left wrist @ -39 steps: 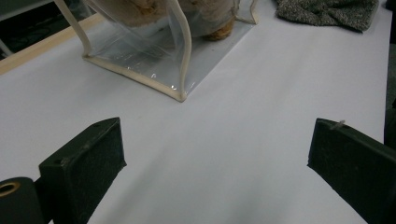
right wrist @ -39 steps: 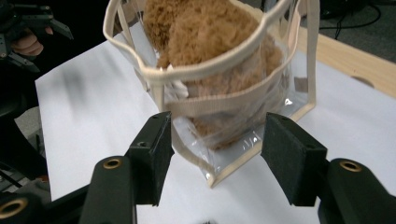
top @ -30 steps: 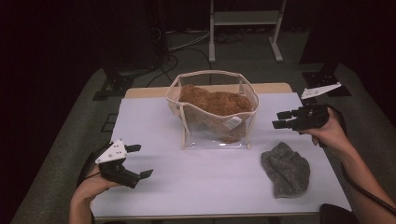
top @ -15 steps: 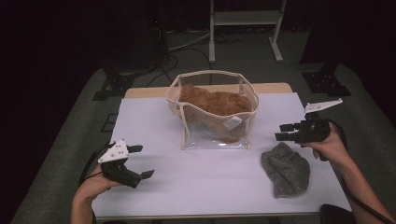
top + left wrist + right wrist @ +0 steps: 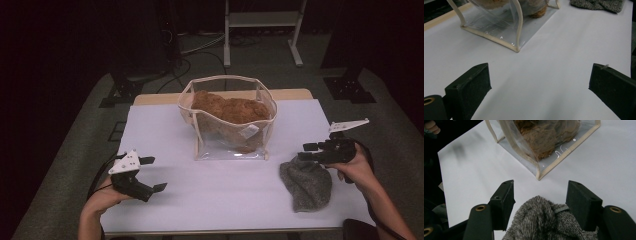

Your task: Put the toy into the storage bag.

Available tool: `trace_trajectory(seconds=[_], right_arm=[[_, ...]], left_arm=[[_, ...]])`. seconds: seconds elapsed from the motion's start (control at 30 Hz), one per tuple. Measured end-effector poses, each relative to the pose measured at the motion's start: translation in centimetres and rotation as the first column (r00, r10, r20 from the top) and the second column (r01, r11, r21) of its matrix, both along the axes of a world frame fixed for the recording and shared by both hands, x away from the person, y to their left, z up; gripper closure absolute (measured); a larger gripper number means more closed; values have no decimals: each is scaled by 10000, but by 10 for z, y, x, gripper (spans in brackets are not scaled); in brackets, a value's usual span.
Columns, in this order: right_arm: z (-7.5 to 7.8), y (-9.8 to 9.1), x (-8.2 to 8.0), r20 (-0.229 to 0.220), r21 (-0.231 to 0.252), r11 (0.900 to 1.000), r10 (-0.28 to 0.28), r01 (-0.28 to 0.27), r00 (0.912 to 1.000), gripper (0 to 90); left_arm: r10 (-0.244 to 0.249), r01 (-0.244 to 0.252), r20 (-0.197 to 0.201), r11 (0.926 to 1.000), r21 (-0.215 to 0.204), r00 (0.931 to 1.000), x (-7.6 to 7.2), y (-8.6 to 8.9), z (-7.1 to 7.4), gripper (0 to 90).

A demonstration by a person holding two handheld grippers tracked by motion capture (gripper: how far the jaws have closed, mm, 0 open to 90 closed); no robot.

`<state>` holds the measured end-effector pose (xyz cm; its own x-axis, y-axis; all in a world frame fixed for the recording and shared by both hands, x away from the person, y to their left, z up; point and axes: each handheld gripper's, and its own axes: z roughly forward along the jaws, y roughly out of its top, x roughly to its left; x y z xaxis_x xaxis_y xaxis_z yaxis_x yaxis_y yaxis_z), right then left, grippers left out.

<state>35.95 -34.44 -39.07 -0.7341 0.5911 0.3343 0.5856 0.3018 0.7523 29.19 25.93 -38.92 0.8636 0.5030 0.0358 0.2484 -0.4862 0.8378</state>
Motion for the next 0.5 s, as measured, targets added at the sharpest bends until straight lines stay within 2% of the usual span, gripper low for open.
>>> trace_trajectory(seconds=[0.1, 0.5], right_arm=[[-3, -2, -2, -29, -52, 10000, -31, 31, 10000, 378], [-19, -12, -15, -158, 267, 9994, -212, 216, 9997, 372]], left_arm=[[-15, 15, 13, 10000, 26, 10000, 0, -1, 0, 30], [-4, 5, -76, 10000, 74, 10000, 1, -3, -2, 30]])
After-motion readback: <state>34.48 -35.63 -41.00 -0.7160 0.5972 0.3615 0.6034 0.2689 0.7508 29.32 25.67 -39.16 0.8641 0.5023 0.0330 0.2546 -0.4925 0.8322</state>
